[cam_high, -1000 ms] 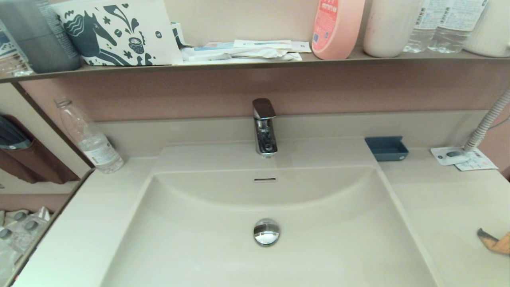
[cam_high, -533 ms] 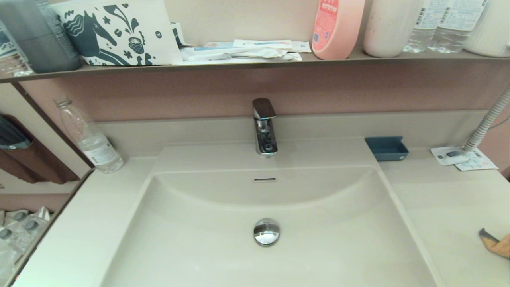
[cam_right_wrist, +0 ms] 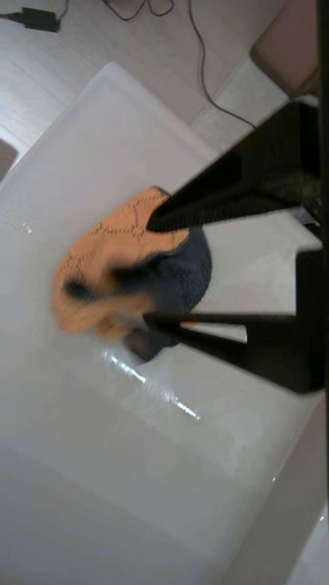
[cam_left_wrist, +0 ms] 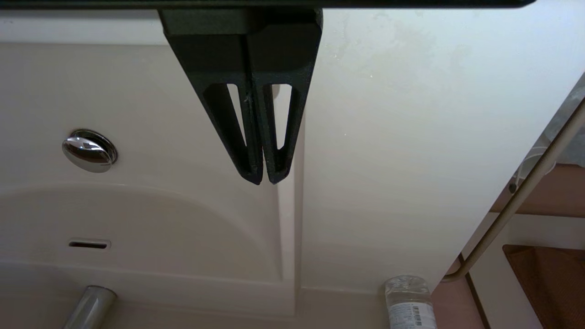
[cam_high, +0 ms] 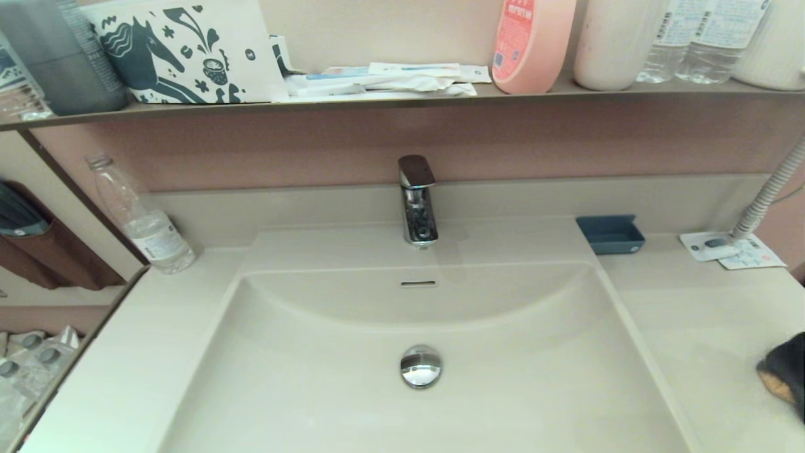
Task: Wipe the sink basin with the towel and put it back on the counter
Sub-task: Wipe the sink
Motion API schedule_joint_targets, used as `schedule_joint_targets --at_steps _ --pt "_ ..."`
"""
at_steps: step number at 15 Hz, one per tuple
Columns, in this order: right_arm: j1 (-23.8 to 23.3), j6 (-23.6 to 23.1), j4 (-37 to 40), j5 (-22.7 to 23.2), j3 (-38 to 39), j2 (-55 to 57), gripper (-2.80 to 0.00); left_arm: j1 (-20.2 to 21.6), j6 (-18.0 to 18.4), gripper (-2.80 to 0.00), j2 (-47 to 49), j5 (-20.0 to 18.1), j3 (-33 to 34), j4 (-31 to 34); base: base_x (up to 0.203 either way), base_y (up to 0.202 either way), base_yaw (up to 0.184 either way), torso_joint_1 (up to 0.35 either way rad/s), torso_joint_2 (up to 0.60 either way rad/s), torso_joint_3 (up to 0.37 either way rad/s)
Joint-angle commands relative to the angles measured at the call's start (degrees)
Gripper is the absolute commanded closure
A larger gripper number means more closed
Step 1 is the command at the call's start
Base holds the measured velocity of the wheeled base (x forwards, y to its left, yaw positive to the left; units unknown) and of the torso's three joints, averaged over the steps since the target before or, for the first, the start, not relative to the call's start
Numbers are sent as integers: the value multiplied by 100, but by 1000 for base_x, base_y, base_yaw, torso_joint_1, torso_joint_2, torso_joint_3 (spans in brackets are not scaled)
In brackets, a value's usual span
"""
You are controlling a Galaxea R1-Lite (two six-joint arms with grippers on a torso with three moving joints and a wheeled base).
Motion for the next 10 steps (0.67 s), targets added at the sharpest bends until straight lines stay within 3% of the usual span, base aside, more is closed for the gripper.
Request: schedule_joint_targets --at_steps 1,7,8,10 --pt "253 98 -15 -136 -9 -81 -280 2 -6 0 8 5 0 -6 0 0 0 0 0 0" --pt "503 81 139 -208 259 -491 -280 2 -6 0 2 5 0 -6 0 0 0 0 0 0" --pt "508 52 137 -208 342 -546 0 2 -6 0 8 5 0 -6 0 0 0 0 0 0" --pt "591 9 135 -180 414 -687 0 2 -6 0 7 5 0 -6 0 0 0 0 0 0"
